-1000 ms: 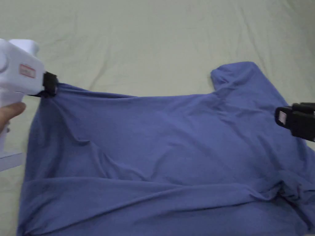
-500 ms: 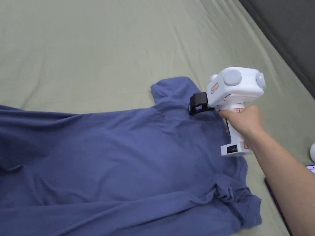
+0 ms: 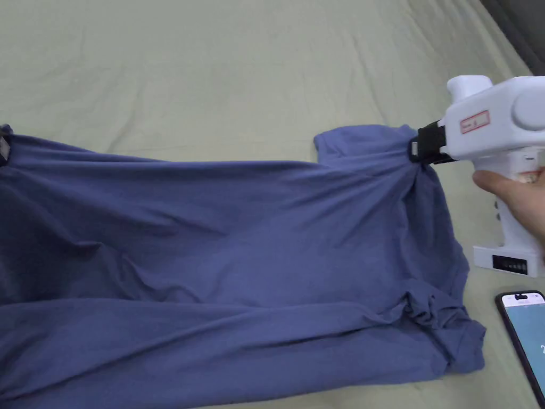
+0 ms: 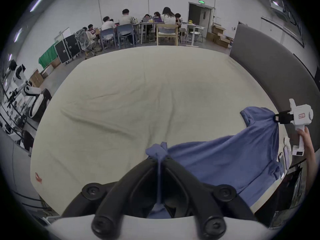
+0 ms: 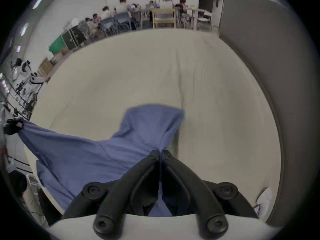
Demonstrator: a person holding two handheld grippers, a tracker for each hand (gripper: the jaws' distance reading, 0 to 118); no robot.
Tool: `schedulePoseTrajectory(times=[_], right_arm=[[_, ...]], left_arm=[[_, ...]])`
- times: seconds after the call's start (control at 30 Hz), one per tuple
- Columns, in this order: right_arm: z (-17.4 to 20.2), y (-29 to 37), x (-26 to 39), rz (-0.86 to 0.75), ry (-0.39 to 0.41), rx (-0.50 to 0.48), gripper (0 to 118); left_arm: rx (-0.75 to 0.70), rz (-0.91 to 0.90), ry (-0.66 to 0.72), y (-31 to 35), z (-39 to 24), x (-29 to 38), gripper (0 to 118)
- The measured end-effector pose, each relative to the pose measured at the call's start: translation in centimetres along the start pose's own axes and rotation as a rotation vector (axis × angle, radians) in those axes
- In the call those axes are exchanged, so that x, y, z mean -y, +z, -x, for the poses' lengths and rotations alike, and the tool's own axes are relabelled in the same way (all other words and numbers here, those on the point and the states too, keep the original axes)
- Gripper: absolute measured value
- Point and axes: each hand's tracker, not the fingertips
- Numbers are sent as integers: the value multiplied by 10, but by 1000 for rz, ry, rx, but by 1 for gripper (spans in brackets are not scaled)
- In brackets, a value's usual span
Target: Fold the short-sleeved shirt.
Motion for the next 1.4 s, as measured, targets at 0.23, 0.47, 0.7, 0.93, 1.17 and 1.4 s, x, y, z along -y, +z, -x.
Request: schedulePoseTrajectory(times=[0.23,0.47,0.7,0.93,1.17,1.4], right_arm=[[11,96,88,-61,35,-40,4],[2,107,190,96,-39,-52,4],[3,69,220,195,-64,-29,4],[26,79,211,175,23,46,115],[63,168,200,-134,-26,84,105],[81,182,193,-165,-26,-21,2]], left_arm=[[-52,50,25,50,4,78,0],[-136,252,-108,44,-19,160,0],[-145,361,-104,-7,-25,189,0],[-99,327,-9,13,-15,191,72],[-228,8,37,124,-17,172,73],[39,-51,67,155,-19,168,0]])
